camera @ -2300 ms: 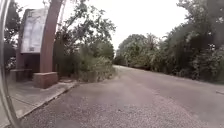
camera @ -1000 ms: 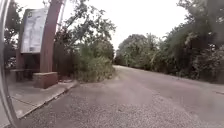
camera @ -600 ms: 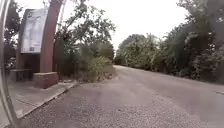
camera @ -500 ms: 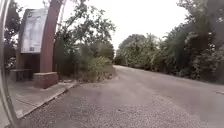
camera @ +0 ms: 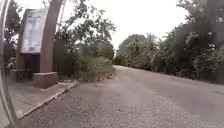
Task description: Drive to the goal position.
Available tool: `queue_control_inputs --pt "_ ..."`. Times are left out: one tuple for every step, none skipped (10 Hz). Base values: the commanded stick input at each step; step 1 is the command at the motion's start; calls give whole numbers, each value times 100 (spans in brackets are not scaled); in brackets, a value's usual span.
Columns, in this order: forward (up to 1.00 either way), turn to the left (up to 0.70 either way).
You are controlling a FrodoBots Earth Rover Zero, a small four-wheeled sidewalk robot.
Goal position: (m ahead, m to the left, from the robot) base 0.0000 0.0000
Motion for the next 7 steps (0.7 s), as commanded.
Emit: queue_control_inputs --pt "4 0" --pt "4 0" --pt "4 0" --pt "4 0" --pt "4 0" --pt "4 0" --pt "4 0"
